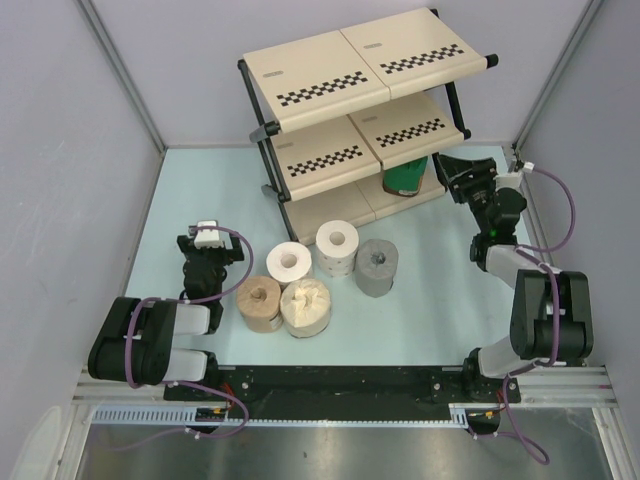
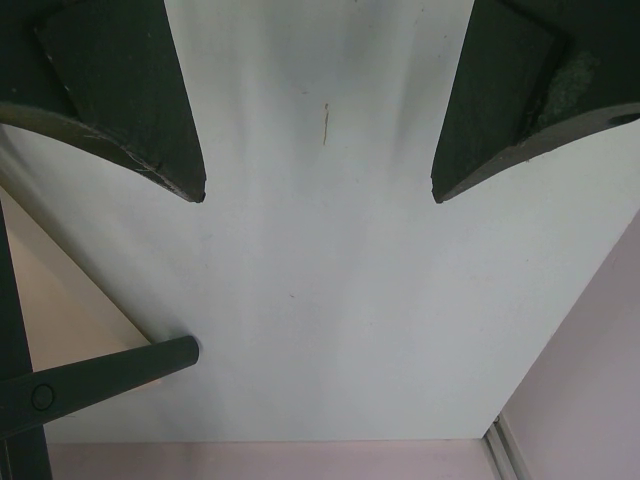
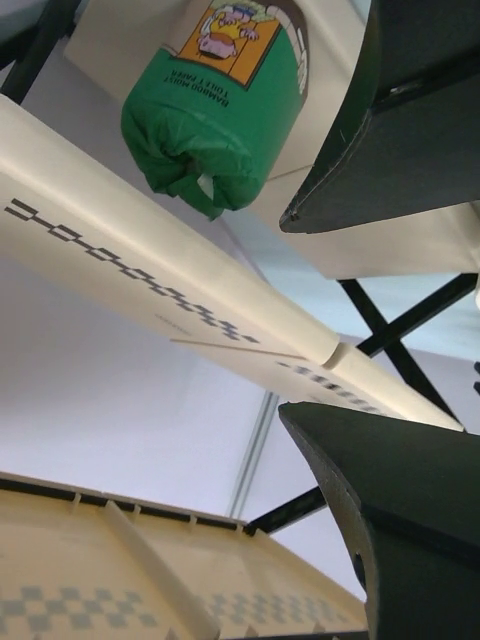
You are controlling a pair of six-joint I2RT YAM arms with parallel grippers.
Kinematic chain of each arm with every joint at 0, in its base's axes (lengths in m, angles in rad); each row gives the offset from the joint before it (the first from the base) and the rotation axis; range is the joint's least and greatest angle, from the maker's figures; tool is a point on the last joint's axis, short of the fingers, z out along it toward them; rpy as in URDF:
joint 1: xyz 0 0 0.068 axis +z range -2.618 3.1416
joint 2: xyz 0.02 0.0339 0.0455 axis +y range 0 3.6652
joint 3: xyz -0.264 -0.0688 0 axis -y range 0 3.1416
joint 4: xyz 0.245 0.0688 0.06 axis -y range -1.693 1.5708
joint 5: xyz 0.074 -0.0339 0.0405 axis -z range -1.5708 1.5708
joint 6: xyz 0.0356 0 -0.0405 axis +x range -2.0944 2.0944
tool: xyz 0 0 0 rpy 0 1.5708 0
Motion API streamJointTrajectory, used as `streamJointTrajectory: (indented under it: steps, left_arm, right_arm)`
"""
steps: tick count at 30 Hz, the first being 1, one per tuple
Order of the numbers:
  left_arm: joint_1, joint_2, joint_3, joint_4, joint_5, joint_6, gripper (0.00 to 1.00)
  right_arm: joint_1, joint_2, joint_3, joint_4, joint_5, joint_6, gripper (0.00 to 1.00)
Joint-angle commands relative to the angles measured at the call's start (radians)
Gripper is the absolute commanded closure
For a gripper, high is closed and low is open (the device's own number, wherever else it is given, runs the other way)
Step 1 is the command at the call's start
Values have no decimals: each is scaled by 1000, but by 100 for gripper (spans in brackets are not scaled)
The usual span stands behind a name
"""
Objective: Place and organize the paper towels onto the shelf
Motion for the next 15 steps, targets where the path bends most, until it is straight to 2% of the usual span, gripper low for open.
streamJointTrajectory:
  steps: [1, 15]
  left_arm:
    - [6, -13, 12, 39, 21, -5, 0]
    - [4, -15, 12, 39, 21, -5, 0]
  right_arm:
    - [4, 51, 50, 76, 12, 68, 27]
    - [49, 237, 236, 22, 124, 76, 27]
